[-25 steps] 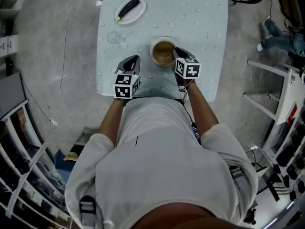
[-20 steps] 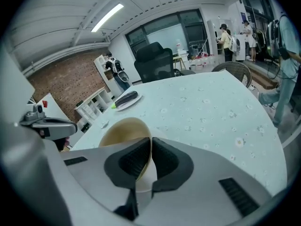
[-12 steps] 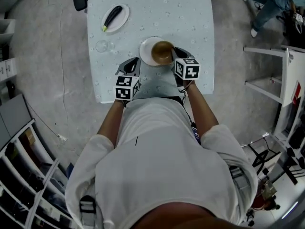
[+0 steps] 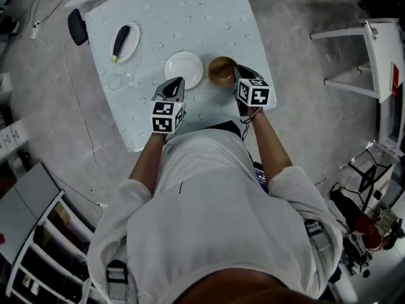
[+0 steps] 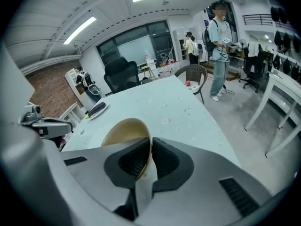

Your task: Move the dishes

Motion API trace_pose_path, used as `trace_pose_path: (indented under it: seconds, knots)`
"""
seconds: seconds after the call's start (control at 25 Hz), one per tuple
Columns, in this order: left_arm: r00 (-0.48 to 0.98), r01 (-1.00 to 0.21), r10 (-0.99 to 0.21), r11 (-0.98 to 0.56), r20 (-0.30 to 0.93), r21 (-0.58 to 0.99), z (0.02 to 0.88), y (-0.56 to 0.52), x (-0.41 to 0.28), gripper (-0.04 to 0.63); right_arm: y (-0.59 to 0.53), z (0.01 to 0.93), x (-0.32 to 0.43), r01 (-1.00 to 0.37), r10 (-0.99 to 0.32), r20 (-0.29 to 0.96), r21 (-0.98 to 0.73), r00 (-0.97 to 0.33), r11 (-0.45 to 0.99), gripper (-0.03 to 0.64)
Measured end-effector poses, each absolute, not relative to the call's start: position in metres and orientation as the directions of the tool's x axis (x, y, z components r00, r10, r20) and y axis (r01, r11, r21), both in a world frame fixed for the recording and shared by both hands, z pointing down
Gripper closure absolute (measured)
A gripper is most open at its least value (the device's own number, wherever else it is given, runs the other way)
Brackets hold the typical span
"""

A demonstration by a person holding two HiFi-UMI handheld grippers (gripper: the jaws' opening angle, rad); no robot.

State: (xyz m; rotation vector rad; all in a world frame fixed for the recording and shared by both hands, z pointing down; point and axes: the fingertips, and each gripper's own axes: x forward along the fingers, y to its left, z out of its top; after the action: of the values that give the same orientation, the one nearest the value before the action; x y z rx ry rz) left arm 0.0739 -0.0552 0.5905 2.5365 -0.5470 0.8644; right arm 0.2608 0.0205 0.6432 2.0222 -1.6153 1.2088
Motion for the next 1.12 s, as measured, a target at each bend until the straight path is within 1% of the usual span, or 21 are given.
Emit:
trace_pose_path:
  seconds: [0.2,0.36,0.6,0.76,0.8,0.88,0.92,1.12]
  knots:
    - [0.745,-0.424,-0.179,-0.871,0.643,0.249,0.594,-0.042,0.100,0.577,0.062,0.652,0.293,-0.857,-0.642,0.762,-0.274,0.083,-0.437,0.598]
    - [0.748,-0.393,-0.146,-0.884,0.647,0.255,0.597,-0.032,0.113,0.577,0.091,0.661,0.309,-0.808,-0.627,0.772,-0.301,0.106,-0.507,0.598]
    - [0.743,-0.380,-0.126,-0.888,0.658,0.260,0.601,-0.020,0.122,0.577,0.111,0.676,0.319,-0.766,-0.611,0.785,-0.327,0.106,-0.553,0.598]
    - [0.736,-0.392,-0.132,-0.883,0.664,0.259,0.602,-0.017,0.119,0.577,0.112,0.674,0.322,-0.777,-0.595,0.795,-0.298,0.119,-0.554,0.598]
    - [0.735,-0.395,-0.135,-0.882,0.665,0.258,0.602,-0.017,0.118,0.577,0.111,0.675,0.322,-0.784,-0.595,0.795,-0.297,0.113,-0.545,0.590]
    - [0.734,-0.401,-0.140,-0.879,0.665,0.257,0.602,-0.018,0.116,0.577,0.110,0.679,0.320,-0.795,-0.604,0.792,-0.304,0.095,-0.525,0.541]
    - [0.733,-0.404,-0.143,-0.878,0.665,0.256,0.602,-0.019,0.115,0.577,0.109,0.678,0.321,-0.800,-0.606,0.790,-0.302,0.095,-0.519,0.528]
    - [0.736,-0.418,-0.160,-0.872,0.658,0.255,0.601,-0.023,0.112,0.577,0.109,0.670,0.329,-0.828,-0.605,0.787,-0.256,0.120,-0.498,0.500]
